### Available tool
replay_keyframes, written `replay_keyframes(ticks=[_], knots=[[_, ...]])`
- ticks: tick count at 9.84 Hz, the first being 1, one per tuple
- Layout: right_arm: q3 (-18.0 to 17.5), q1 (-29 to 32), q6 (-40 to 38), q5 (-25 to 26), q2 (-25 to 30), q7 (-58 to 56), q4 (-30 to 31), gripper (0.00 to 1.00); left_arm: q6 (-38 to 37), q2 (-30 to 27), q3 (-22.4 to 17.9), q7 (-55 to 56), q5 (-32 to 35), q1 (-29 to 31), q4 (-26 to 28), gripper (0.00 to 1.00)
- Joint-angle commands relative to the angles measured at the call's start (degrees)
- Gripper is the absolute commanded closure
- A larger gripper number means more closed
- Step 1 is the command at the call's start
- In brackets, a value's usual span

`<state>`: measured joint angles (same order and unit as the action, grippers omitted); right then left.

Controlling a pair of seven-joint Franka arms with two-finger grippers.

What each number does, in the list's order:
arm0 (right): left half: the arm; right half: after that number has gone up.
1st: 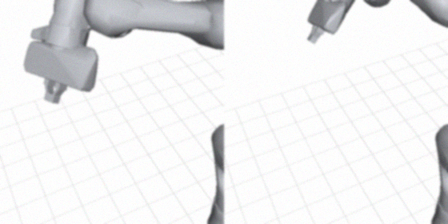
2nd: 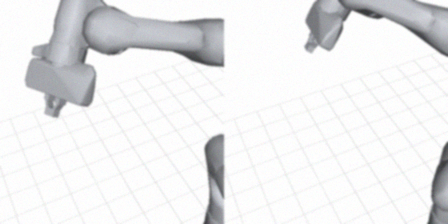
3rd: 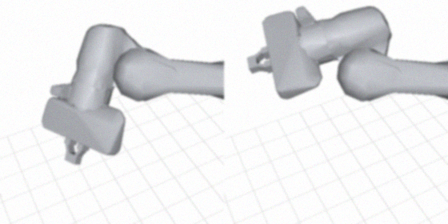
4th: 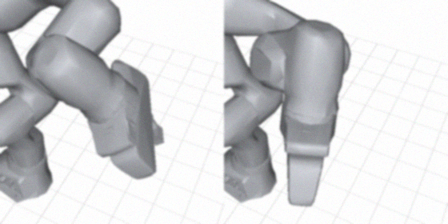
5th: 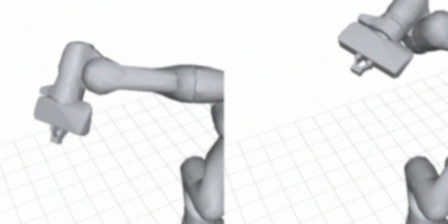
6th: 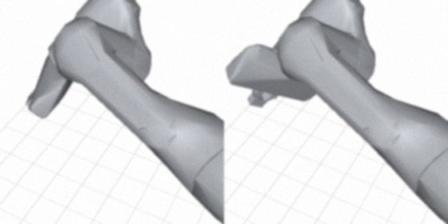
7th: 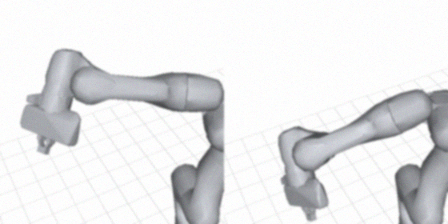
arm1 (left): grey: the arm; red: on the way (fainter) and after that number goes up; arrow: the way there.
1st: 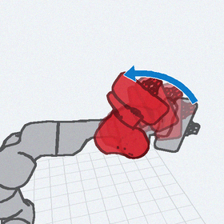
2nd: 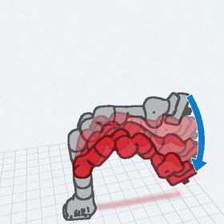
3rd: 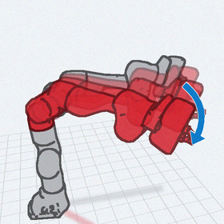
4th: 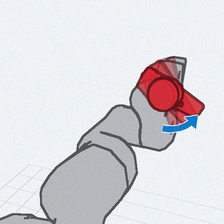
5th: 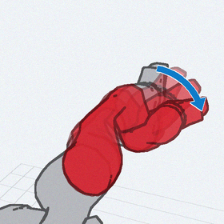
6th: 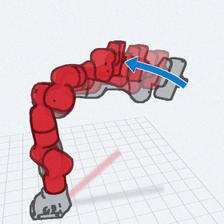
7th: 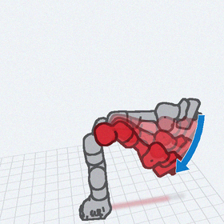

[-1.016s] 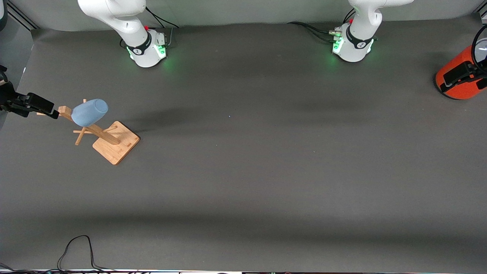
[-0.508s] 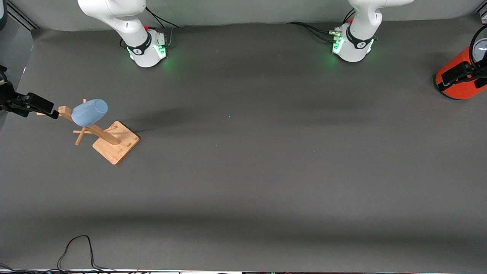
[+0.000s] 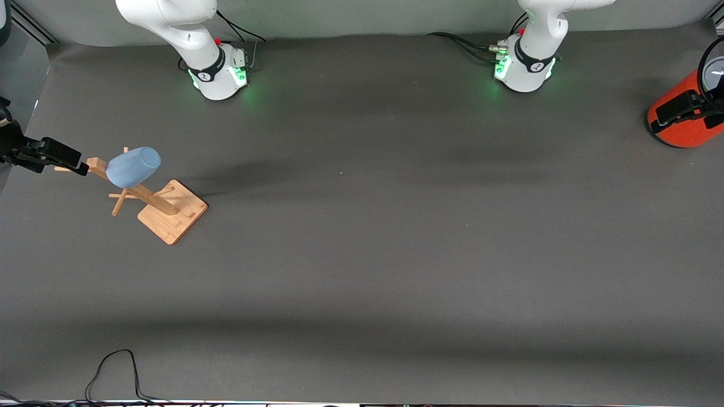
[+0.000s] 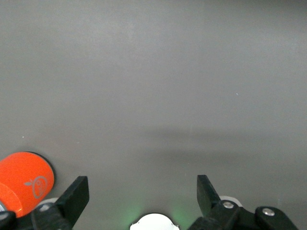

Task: Rotate and upright cup with both arms
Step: 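Move the right gripper toward the blue cup on the wooden stand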

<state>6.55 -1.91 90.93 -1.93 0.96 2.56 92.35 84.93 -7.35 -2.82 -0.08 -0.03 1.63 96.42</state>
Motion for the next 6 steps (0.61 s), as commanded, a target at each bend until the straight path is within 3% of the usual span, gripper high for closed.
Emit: replay_keyframes(ticks=[1,6], knots=[[0.3,-0.6,-0.5,-0.4,0.9,1.4,0.7,0.0,-1.2,-0.5,-0.1,0.2,0.9,-0.2,0.2,0.0],[0.0,-2.8,-2.1,-0.6,3.4,5.3,2.2,0.0,-1.2,-0.6,-0.1,-1.1,1.0,-0.2,0.3,0.0]])
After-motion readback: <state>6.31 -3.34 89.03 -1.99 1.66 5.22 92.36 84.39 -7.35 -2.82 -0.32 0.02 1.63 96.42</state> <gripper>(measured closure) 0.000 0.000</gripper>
